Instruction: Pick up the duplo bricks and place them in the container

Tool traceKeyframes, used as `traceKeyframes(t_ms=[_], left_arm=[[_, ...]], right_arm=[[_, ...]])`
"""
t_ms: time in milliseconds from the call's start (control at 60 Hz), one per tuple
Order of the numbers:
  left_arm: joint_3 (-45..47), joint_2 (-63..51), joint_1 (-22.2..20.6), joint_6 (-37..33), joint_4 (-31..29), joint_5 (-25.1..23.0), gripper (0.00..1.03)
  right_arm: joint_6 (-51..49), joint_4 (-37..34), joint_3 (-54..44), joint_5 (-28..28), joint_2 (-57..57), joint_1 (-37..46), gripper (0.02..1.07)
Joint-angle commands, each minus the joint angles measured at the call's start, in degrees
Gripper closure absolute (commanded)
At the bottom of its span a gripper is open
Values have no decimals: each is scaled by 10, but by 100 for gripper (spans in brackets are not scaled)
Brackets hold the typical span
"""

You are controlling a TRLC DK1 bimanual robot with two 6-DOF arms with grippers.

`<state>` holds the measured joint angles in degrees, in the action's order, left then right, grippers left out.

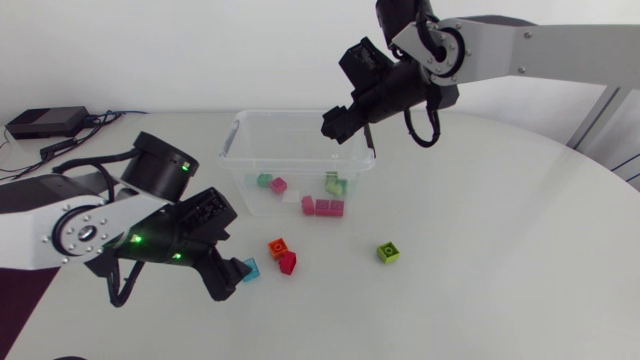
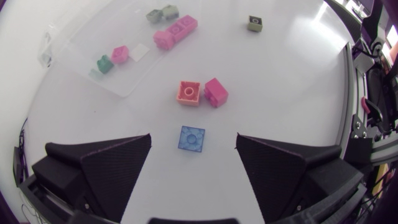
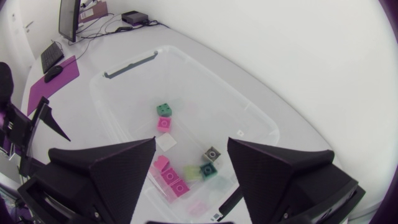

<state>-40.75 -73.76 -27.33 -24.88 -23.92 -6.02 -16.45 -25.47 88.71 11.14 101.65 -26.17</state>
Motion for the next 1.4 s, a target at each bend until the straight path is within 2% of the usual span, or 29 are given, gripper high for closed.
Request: traceKeyframes(t_ms=[0,283,450,600,683,817,917,1000,1250,1383], left_arm=[[8,-33,4,-30,9,-5,8],[-10,-118,13,-72,36,-5,9],[-24,-157,28,-89,38,-5,11],[-42,-179,31,-91,38,-4,14],[-49,-193,31,-90,37,-4,21],[-57,-222,27,-90,34,-2,44],[-60,-233,26,-88,34,-2,55],[-63,-236,25,-88,34,-2,75],[-57,-205,24,-81,36,-2,77],[-51,-130,28,-70,25,-2,77]], right_arm=[[7,-5,-19,-1,-47,-2,7],[-11,-3,-228,15,-228,2,7],[-23,24,-346,26,-277,25,7],[-26,46,-414,28,-292,30,7],[-25,61,-446,28,-297,30,7],[-24,84,-479,28,-290,32,7],[-17,93,-490,28,-280,37,7],[-3,104,-492,23,-268,41,7],[29,109,-476,0,-185,66,12],[50,117,-463,-9,-149,67,14]])
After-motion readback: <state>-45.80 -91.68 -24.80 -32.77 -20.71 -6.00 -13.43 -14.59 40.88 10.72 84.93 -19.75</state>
